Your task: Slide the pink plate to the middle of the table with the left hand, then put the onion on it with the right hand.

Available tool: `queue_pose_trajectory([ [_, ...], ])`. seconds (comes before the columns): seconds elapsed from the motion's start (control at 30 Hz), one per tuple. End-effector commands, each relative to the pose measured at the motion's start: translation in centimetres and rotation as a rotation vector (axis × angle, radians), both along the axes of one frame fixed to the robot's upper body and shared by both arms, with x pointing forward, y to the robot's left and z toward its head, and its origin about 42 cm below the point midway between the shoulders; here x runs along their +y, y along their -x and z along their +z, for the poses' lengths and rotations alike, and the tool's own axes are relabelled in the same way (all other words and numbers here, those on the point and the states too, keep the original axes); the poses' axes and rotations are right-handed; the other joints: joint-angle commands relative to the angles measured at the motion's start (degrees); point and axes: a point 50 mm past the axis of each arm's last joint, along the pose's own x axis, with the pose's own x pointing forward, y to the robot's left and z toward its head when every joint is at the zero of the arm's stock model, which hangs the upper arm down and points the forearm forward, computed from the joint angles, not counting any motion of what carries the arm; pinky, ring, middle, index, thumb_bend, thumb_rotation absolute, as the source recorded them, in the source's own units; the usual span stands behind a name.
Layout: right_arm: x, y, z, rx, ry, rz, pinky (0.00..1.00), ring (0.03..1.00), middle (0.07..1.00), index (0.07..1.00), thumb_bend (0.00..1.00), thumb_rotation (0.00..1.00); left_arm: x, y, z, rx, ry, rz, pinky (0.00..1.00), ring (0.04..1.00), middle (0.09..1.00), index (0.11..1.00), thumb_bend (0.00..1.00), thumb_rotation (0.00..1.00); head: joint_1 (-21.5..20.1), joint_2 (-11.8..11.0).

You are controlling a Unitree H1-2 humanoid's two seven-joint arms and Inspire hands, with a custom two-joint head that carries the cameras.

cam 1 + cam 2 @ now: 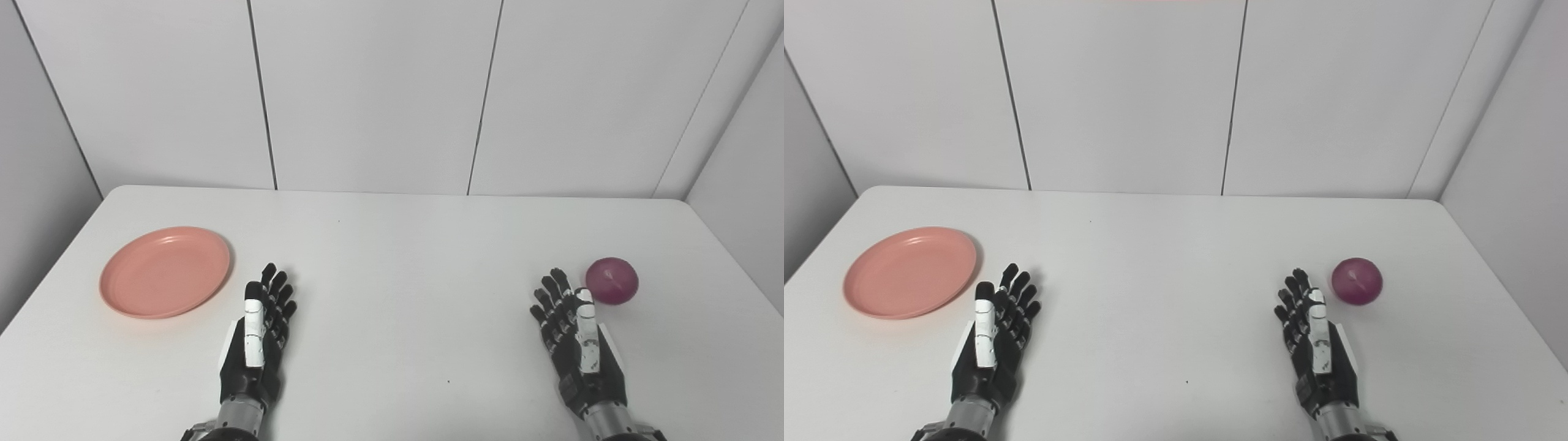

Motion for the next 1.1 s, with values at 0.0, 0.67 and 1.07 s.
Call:
queue_pose_trajectory([
  [0.0,0.09,0.71,-1.37,0.075,-0.005,-0.001,1.00,1.000,1.000,0.997,0.85,0.99,-0.08,0.92,-1.09,0.058,0.011,-0.001,1.00,1.000,1.000,1.000,0.84,1.00,0.1,-0.1],
  [0.67,0.12,0.64,-1.45,0.074,-0.010,-0.004,1.00,1.000,1.000,0.994,0.87,0.97,-0.05,0.90,-1.05,0.064,0.007,-0.013,1.00,1.000,1.000,1.000,0.85,1.00,0.2,-0.2],
  [1.07,0.19,0.75,-1.27,0.069,-0.001,-0.002,1.00,1.000,0.999,0.993,0.87,0.97,-0.06,0.98,-0.95,0.063,0.010,-0.011,1.00,1.000,1.000,1.000,0.85,1.00,0.2,-0.1],
])
